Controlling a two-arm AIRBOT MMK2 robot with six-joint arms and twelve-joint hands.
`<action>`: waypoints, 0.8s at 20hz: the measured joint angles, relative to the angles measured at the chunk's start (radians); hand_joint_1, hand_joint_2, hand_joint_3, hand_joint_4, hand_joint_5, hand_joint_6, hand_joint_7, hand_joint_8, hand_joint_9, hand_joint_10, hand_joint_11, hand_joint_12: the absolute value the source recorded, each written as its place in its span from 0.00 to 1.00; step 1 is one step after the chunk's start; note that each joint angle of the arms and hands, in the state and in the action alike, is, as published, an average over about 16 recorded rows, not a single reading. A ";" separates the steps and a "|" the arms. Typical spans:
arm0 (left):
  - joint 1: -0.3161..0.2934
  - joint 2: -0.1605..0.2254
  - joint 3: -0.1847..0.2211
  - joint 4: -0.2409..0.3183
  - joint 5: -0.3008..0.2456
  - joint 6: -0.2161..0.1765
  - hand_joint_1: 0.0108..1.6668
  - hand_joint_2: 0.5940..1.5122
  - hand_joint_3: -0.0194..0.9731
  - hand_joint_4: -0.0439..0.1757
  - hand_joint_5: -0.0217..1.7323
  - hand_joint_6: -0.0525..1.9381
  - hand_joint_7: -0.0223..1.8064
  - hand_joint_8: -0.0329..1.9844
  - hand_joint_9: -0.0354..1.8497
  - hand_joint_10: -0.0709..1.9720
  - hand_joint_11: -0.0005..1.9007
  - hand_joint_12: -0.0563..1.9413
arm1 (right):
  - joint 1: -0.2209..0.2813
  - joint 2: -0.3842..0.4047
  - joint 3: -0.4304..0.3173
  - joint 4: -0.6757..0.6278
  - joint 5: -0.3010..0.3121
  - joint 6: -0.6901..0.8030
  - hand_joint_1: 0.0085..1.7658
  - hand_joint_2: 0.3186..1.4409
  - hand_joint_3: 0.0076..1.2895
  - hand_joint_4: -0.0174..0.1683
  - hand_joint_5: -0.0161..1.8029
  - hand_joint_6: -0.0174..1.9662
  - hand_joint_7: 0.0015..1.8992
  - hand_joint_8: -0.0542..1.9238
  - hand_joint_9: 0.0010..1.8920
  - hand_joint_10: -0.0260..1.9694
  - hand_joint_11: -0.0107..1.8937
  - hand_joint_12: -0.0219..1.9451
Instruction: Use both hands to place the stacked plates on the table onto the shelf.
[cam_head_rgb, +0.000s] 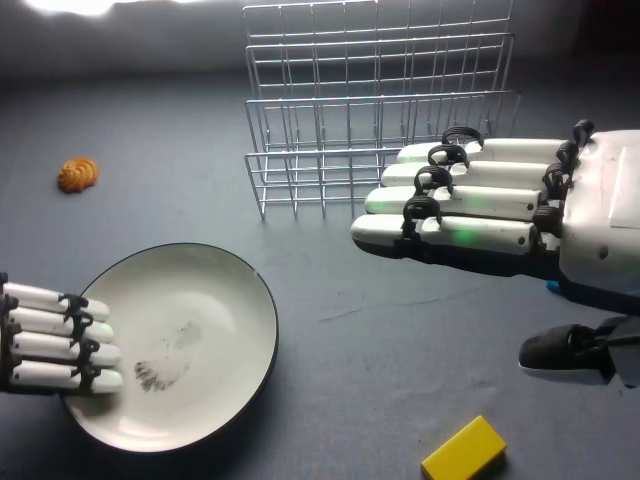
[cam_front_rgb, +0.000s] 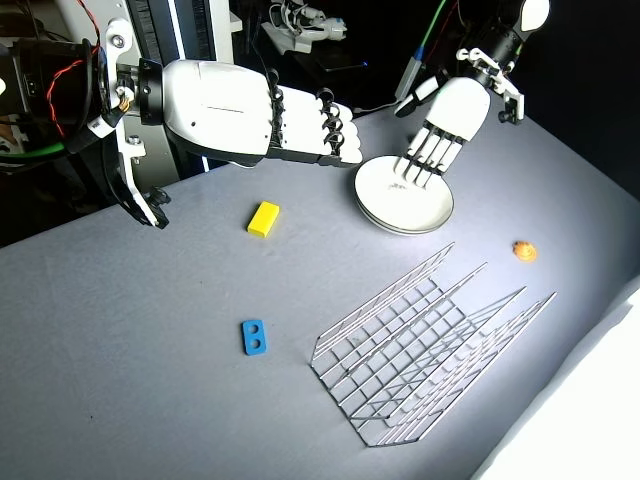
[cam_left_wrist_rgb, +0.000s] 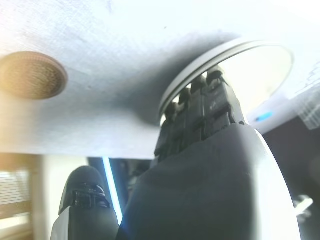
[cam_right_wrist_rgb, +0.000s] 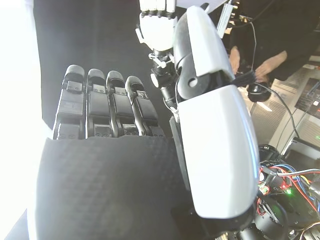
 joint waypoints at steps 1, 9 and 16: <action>0.000 0.001 -0.001 -0.005 0.006 0.000 0.01 0.52 0.04 0.21 0.01 0.02 0.02 0.01 0.03 0.04 0.01 0.02 | 0.000 -0.001 0.000 0.000 0.000 -0.001 0.68 0.67 0.01 0.08 0.02 0.02 0.01 0.03 0.01 0.02 0.02 0.01; 0.012 0.009 -0.028 -0.028 0.039 0.002 0.01 0.52 0.04 0.18 0.01 0.02 0.02 0.01 0.03 0.04 0.01 0.02 | 0.000 -0.008 0.000 0.000 0.000 -0.011 0.67 0.67 0.01 0.08 0.02 0.02 0.01 0.03 0.01 0.02 0.02 0.01; 0.024 0.013 -0.104 -0.049 0.079 0.002 0.01 0.52 0.04 0.15 0.01 0.02 0.01 0.01 0.03 0.04 0.01 0.03 | 0.000 -0.014 0.001 0.000 -0.002 -0.020 0.68 0.67 0.01 0.08 0.02 0.02 0.01 0.03 0.01 0.02 0.02 0.01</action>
